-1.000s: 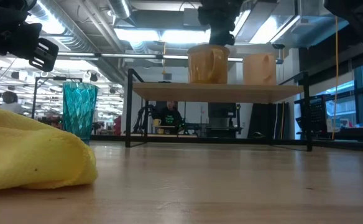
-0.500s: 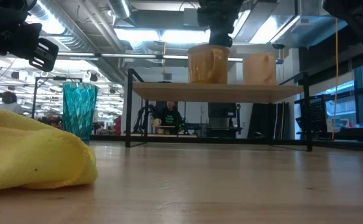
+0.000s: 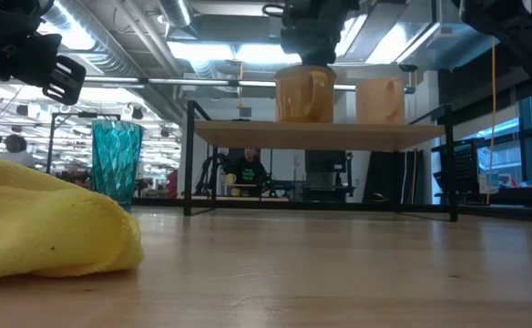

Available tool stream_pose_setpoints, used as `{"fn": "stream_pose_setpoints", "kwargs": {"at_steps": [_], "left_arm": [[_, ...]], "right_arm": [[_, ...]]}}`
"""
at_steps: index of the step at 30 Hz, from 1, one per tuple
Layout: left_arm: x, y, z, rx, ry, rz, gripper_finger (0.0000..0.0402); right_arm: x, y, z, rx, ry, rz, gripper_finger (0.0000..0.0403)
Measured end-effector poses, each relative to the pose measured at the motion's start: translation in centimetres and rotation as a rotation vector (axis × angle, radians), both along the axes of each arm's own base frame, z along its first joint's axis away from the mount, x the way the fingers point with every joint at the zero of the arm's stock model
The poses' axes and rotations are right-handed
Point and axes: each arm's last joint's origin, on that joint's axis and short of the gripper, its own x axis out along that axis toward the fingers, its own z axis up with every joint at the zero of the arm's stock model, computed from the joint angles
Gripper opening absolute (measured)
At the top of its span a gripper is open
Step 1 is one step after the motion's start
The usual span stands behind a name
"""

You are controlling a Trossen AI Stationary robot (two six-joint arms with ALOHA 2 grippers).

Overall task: Stack small to large cups/mugs on shelf
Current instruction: Put the orange mug on the shelf

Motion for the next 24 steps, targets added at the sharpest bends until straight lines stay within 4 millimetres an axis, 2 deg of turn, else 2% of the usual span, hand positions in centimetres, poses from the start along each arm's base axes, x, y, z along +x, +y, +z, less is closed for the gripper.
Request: {"fn": "stream_pose_setpoints", "kwargs": {"at_steps": [9, 24], "left_arm": [[0.0, 0.0, 0.0, 0.0, 0.0, 0.0, 0.0087], [0.0, 0.0, -0.01, 0.0, 0.001, 0.0, 0.0087]], "right_arm": [[-0.37, 0.2, -0.19, -0.013, 0.065, -0.014, 0.0126], [-0.43, 0.2, -0.22, -0.059, 0.097, -0.027, 0.0054]]}}
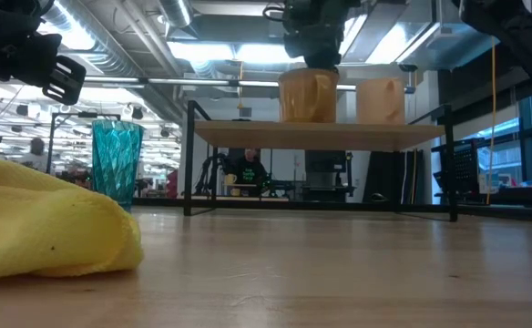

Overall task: Stack small to large cups/mugs on shelf
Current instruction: Put the orange mug on the shelf

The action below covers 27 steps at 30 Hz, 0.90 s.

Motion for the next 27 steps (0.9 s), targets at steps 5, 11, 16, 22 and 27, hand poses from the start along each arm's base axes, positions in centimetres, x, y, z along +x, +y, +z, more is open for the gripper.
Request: {"fn": "stream_pose_setpoints", "kwargs": {"at_steps": [5, 11, 16, 22, 27], "left_arm": [[0.0, 0.0, 0.0, 0.0, 0.0, 0.0, 0.0087], [0.0, 0.0, 0.0, 0.0, 0.0, 0.0, 0.0087], [0.0, 0.0, 0.0, 0.0, 0.0, 0.0, 0.0087], [0.0, 0.0, 0.0, 0.0, 0.0, 0.0, 0.0087], [0.0, 0.0, 0.0, 0.0, 0.0, 0.0, 0.0087]], "right_arm": [[0.12, -0.03, 0.05, -0.001, -0.014, -0.003, 0.0047], [0.12, -0.23, 0.07, -0.031, -0.006, -0.062, 0.0056], [0.11, -0.25, 0.07, -0.03, -0.005, -0.089, 0.005], [0.01, -0.21, 0.04, -0.018, 0.003, -0.126, 0.0052], [-0.14, -0.15, 0.0, -0.004, 0.017, -0.174, 0.0056]]}}
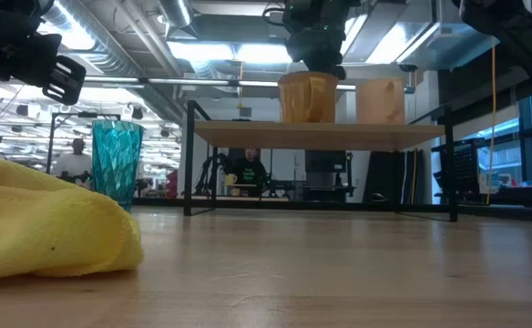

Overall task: Stack small to large cups/mugs on shelf
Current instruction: Put the orange mug on the shelf

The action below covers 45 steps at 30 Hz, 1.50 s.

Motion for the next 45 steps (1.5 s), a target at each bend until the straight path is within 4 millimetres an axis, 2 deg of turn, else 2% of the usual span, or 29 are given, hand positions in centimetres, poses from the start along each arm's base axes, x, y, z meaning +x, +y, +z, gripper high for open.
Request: {"fn": "stream_pose_setpoints", "kwargs": {"at_steps": [33, 45], "left_arm": [[0.0, 0.0, 0.0, 0.0, 0.0, 0.0, 0.0087], [0.0, 0.0, 0.0, 0.0, 0.0, 0.0, 0.0087]], "right_arm": [[-0.17, 0.0, -0.02, 0.008, 0.013, -0.129, 0.0053], [-0.11, 0.08, -0.02, 0.027, 0.002, -0.105, 0.0057]]}}
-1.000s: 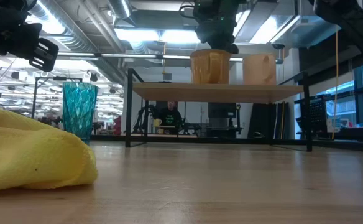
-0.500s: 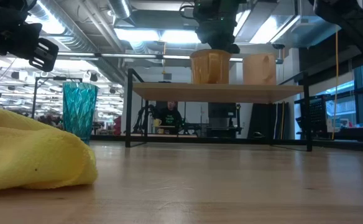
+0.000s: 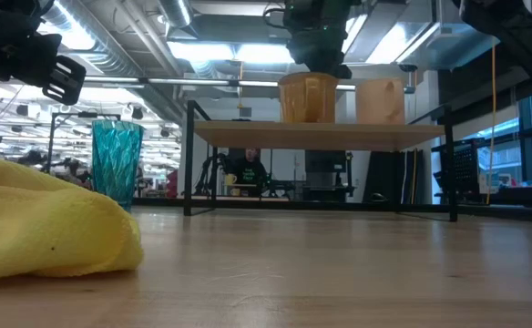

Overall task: Stack small to large cups/mugs on shelf
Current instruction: Put the orange mug on the shelf, then put the blue glass on the shelf

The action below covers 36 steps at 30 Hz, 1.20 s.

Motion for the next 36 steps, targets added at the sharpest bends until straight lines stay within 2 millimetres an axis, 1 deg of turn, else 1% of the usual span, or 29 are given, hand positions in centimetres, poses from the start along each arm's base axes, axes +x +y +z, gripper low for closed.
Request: {"fn": "stream_pose_setpoints", "kwargs": {"at_steps": [10, 13, 17, 24, 26, 28, 31, 34, 36], "left_arm": [[0.0, 0.0, 0.0, 0.0, 0.0, 0.0, 0.0087], [0.0, 0.0, 0.0, 0.0, 0.0, 0.0, 0.0087], [0.0, 0.0, 0.0, 0.0, 0.0, 0.0, 0.0087], [0.0, 0.0, 0.0, 0.0, 0.0, 0.0, 0.0087], [0.0, 0.0, 0.0, 0.0, 0.0, 0.0, 0.0087], [0.0, 0.0, 0.0, 0.0, 0.0, 0.0, 0.0087], [0.0, 0.0, 0.0, 0.0, 0.0, 0.0, 0.0087], [0.0, 0.0, 0.0, 0.0, 0.0, 0.0, 0.0087], [0.0, 0.0, 0.0, 0.0, 0.0, 0.0, 0.0087]], "right_arm": [[0.3, 0.5, 0.0, 0.013, -0.007, 0.022, 0.0122], [0.3, 0.7, 0.2, 0.001, -0.01, 0.029, 0.0135], [-0.1, 0.9, 0.9, -0.036, -0.011, 0.04, 0.0139], [-1.6, 1.8, 3.3, -0.089, -0.068, 0.037, 0.0135], [-1.8, 2.4, 4.1, -0.095, -0.105, 0.046, 0.0135], [-1.6, 3.5, 5.1, -0.088, -0.19, 0.091, 0.0135], [-0.7, 5.6, 7.0, -0.101, -0.369, 0.183, 0.0135], [0.0, 8.1, 9.2, -0.139, -0.553, 0.251, 0.0135], [0.3, 9.8, 10.4, -0.132, -0.65, 0.305, 0.0135]]}}
